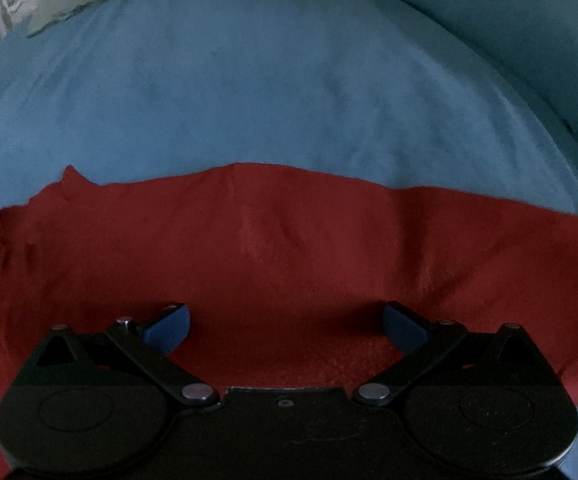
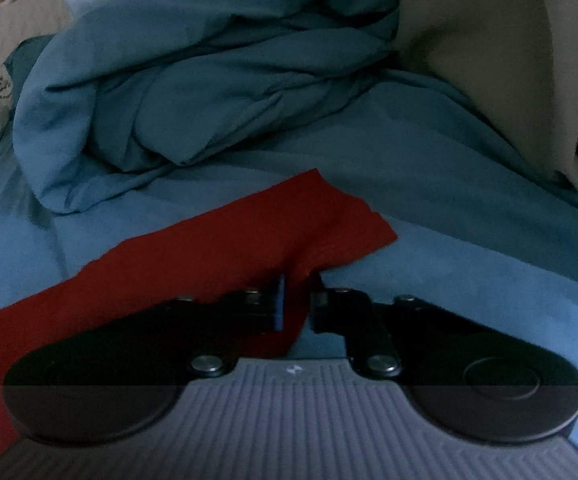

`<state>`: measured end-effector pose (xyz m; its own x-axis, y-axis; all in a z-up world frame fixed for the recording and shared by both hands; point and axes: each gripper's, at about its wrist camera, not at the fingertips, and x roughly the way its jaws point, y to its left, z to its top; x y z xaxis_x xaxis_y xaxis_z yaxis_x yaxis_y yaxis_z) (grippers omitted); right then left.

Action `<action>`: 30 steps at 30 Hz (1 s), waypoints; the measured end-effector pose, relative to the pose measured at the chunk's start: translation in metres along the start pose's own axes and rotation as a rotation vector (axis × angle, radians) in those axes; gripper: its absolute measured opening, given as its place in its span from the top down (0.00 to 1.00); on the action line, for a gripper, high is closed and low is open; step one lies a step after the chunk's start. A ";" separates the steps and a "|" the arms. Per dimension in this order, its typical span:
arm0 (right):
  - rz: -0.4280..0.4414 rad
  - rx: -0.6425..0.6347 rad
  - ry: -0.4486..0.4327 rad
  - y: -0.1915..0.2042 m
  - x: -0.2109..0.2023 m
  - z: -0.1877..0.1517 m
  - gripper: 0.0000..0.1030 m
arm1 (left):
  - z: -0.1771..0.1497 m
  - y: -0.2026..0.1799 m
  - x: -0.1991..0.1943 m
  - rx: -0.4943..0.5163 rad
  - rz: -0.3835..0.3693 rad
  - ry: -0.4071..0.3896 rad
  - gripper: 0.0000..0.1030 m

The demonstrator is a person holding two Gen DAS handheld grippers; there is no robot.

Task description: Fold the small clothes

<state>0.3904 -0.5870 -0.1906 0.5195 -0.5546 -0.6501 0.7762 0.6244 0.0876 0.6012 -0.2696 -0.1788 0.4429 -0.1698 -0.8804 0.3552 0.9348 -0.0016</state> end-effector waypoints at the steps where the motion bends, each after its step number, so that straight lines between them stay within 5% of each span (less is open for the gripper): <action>1: 0.010 -0.004 0.004 0.003 -0.003 0.004 0.79 | 0.003 0.005 -0.003 -0.026 -0.010 -0.002 0.00; 6: 0.143 -0.043 -0.039 0.037 -0.048 0.032 0.79 | 0.011 0.037 -0.036 -0.063 -0.031 -0.057 0.00; 11: 0.415 -0.169 -0.117 0.123 -0.122 0.051 0.79 | 0.008 0.096 -0.089 -0.074 0.025 -0.098 0.00; 15: 0.715 -0.306 -0.133 0.222 -0.176 0.021 0.79 | -0.012 0.157 -0.125 -0.111 0.093 -0.145 0.00; 18: 0.904 -0.441 -0.067 0.296 -0.199 -0.040 0.80 | -0.037 0.203 -0.138 -0.174 0.142 -0.168 0.00; 21: 0.984 -0.554 0.076 0.349 -0.193 -0.118 0.80 | -0.068 0.235 -0.133 -0.236 0.178 -0.154 0.00; 24: 0.952 -0.717 0.150 0.375 -0.185 -0.185 0.79 | -0.090 0.259 -0.121 -0.306 0.173 -0.103 0.00; 29: 0.940 -0.789 0.141 0.378 -0.181 -0.205 0.73 | -0.109 0.271 -0.110 -0.375 0.084 -0.082 0.00; 30: 0.949 -0.798 0.144 0.377 -0.180 -0.204 0.65 | -0.111 0.268 -0.109 -0.385 0.063 -0.079 0.00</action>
<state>0.5164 -0.1394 -0.1943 0.6724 0.3308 -0.6622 -0.3425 0.9321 0.1178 0.5566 0.0343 -0.1359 0.5214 -0.1179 -0.8451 -0.0024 0.9902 -0.1397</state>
